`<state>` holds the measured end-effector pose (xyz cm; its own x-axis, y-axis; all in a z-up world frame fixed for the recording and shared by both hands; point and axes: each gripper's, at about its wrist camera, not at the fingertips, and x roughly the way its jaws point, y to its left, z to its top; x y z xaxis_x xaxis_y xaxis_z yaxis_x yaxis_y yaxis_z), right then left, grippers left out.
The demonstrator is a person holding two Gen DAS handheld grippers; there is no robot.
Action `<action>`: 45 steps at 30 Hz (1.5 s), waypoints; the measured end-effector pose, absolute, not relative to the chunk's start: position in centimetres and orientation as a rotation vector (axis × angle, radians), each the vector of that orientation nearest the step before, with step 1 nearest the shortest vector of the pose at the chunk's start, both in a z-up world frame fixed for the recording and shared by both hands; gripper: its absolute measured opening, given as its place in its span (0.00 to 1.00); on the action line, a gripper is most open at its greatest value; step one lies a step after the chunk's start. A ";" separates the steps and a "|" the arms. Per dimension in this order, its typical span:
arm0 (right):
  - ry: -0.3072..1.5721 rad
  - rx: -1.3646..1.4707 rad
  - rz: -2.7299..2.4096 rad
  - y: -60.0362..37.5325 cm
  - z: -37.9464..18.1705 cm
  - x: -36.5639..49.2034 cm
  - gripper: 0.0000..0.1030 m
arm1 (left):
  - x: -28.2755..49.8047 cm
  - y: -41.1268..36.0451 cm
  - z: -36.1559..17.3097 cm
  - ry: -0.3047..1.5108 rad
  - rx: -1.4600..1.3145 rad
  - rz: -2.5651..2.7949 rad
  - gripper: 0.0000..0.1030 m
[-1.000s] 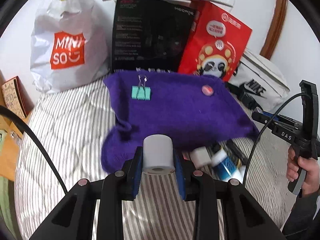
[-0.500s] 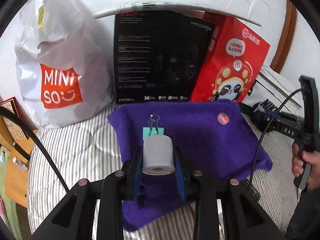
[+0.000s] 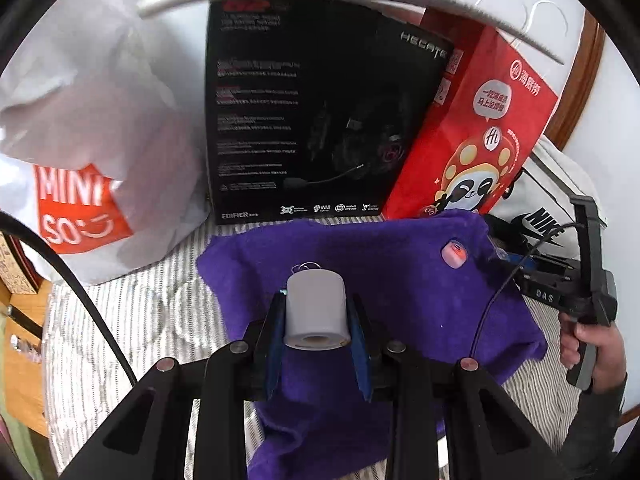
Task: Organize rigid objects
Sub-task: 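Carry the tape roll with the left gripper onto the towel while the right carries the cap there, then open the right gripper releasing the cap beside the jar while the left releases the tape roll beside the clip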
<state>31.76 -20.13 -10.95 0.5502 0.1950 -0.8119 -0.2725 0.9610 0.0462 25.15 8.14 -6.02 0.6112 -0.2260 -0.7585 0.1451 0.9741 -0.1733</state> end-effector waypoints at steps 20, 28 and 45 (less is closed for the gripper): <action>0.980 -0.125 0.348 -18.6 -14.1 32.0 0.26 | 27.2 6.2 -11.1 1.016 -0.004 -0.199 0.28; 0.969 -0.159 0.349 -18.1 -14.3 31.5 0.27 | 27.4 6.0 -11.8 1.032 0.019 -0.192 0.28; 0.926 -0.202 0.436 -17.3 -11.6 30.3 0.62 | 27.3 4.6 -13.3 1.044 0.112 -0.171 0.29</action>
<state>30.33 -17.26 -11.56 0.5221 0.2760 -0.8070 -0.4465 0.8946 0.0171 27.34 4.58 -13.35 0.4914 -0.0868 -0.8666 0.1935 0.9810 0.0115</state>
